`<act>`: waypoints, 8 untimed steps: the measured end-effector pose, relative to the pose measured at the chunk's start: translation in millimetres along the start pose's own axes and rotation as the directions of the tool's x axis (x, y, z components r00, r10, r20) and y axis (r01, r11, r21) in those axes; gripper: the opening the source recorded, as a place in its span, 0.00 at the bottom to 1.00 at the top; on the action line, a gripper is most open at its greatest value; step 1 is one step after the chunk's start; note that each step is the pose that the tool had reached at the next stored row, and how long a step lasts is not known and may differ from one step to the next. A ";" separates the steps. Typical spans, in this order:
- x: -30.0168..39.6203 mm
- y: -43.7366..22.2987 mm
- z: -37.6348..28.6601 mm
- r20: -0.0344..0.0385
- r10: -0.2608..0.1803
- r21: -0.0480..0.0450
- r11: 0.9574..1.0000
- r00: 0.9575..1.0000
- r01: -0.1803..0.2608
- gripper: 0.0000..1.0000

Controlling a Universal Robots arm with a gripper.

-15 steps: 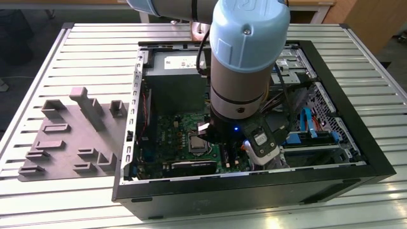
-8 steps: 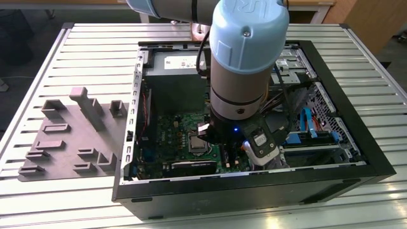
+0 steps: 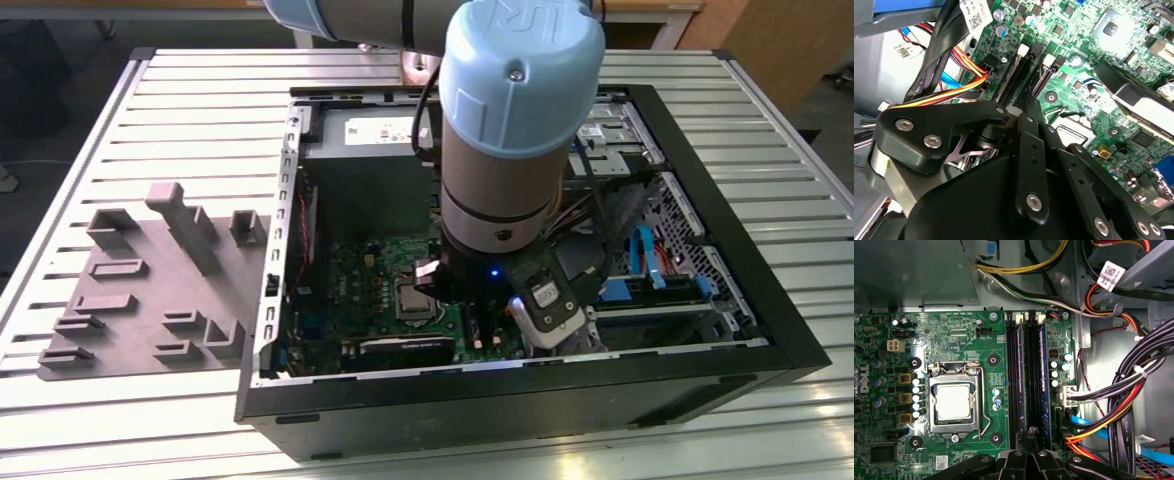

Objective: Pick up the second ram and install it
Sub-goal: 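Press down the second ram until it locks into place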

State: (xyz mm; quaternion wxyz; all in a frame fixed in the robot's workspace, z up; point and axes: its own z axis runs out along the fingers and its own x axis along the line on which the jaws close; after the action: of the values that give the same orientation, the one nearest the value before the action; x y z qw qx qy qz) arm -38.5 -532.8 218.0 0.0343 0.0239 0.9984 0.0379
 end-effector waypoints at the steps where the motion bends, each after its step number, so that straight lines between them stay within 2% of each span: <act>1: 0.0 0.0 0.1 0.000 0.000 0.000 1.000 1.000 0.000 0.11; 8: 0.1 0.0 1.0 0.000 0.000 0.000 1.000 1.000 0.000 0.11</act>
State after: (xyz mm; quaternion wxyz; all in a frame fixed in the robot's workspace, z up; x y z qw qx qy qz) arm -38.5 -532.8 216.9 0.0343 0.0239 0.9984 0.0380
